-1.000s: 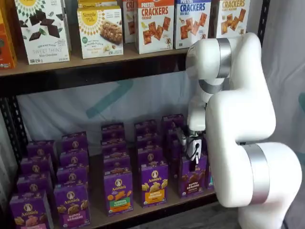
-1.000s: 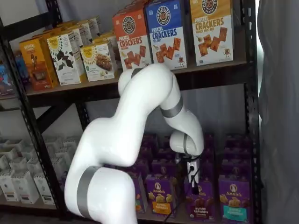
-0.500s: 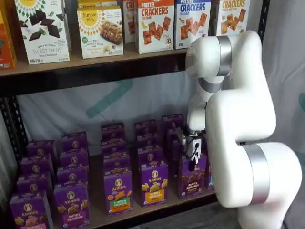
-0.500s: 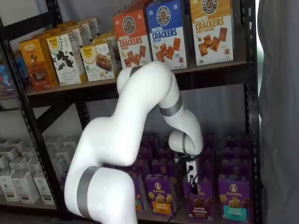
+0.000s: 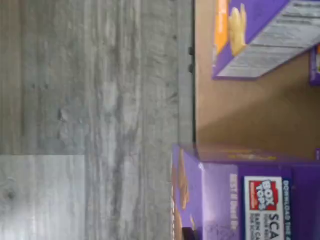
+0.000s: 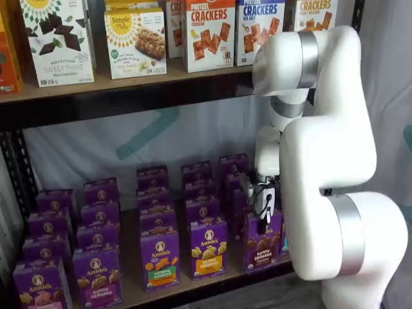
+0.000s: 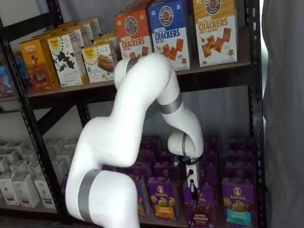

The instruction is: Pick up the purple box with a brown patch in the center, on the bottom shelf, the fifth box from the left

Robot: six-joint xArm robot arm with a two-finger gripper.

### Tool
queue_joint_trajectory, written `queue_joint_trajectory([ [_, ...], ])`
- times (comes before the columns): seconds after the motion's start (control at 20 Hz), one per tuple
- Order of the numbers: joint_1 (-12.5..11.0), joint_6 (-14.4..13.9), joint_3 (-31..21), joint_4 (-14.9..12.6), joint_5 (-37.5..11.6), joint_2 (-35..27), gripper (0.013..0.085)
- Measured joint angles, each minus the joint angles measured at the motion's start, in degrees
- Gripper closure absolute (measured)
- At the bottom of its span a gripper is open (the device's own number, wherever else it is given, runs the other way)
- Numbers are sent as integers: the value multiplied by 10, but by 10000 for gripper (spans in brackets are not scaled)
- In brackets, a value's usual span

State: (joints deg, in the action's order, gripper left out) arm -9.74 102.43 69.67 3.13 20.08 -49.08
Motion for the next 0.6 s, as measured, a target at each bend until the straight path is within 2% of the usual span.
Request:
queue_joint_trajectory([
  [0.35,3,-16,-87,-14,-2,71,690],
  [0.6,5,-9,-142,-4,-5,117,690],
])
